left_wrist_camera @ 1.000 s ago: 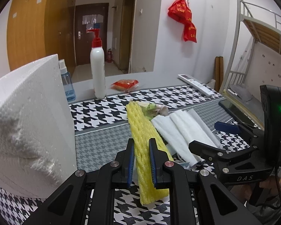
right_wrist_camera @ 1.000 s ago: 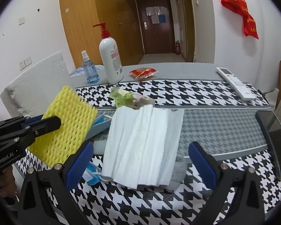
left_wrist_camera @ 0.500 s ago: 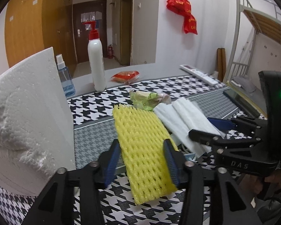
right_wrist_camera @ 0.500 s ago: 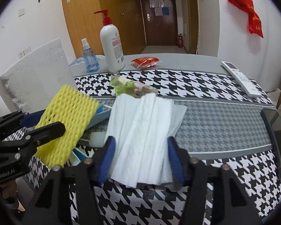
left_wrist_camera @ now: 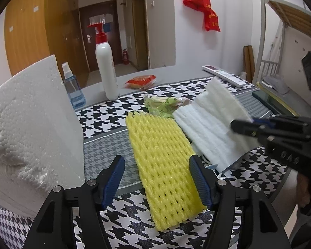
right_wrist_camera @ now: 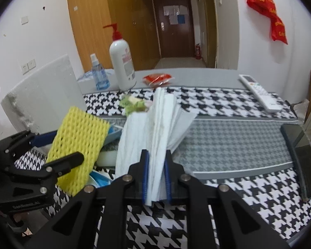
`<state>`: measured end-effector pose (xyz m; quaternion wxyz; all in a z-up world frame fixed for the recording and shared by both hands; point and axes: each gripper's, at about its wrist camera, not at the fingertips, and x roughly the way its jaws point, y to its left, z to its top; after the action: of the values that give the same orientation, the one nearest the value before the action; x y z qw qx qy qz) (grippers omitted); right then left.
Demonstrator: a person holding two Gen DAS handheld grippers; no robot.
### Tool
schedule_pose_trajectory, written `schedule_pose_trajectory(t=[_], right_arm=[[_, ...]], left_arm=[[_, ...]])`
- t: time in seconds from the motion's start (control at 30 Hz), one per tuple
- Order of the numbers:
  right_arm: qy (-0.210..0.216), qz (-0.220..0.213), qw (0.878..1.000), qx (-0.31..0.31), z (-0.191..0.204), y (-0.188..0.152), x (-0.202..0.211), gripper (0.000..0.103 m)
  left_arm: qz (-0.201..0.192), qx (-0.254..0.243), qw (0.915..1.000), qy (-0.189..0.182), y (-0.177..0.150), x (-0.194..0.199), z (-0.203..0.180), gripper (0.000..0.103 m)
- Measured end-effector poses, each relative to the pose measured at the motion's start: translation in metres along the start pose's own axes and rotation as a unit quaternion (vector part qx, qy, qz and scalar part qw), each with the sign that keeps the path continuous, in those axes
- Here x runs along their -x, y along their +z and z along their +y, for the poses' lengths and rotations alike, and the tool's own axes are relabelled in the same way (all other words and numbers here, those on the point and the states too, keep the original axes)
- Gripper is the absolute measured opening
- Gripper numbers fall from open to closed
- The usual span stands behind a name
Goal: Organize soft objects
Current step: 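Lift the yellow net with the left gripper while the right gripper grasps the white tissues, then raise the white tissues with the right gripper while the left gripper holds the yellow net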
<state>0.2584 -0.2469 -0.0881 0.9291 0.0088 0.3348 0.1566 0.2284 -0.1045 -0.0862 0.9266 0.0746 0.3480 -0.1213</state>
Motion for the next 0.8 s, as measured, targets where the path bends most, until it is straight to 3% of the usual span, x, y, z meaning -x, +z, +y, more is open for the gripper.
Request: schedule_pose_trajectory(t=[0.1,0.23,0.43,0.5,0.63,0.8], right_arm=[[-0.003,-0.007,1.0,-0.005,-0.003,0.0,0.006,0.017],[-0.007,-0.017,1.0,-0.013,-0.006,0.0,0.014,0.017],[-0.005,-0.027,1.0,-0.013,-0.007,0.0,0.022,0.017],[-0.003,-0.029,0.999,-0.014,-0.006,0.001,0.024,0.017],[-0.004,-0.035,0.999,-0.016,-0.007,0.001,0.028,0.017],[-0.003,-0.044,0.999,-0.017,-0.006,0.002,0.036,0.017]], left_arm=[[0.006,-0.005,0.9999,0.011,0.0,-0.003,-0.001,0.065],[0.011,0.0,0.9999,0.013,0.0,-0.004,0.0,0.042],[0.001,0.012,0.9999,0.001,0.003,0.005,0.003,0.028],[-0.01,0.014,0.9998,-0.009,0.005,0.012,0.003,0.017],[-0.029,0.013,0.9994,-0.014,0.009,0.023,0.002,0.011],[-0.047,0.013,0.9987,-0.018,0.014,0.034,0.001,0.011]])
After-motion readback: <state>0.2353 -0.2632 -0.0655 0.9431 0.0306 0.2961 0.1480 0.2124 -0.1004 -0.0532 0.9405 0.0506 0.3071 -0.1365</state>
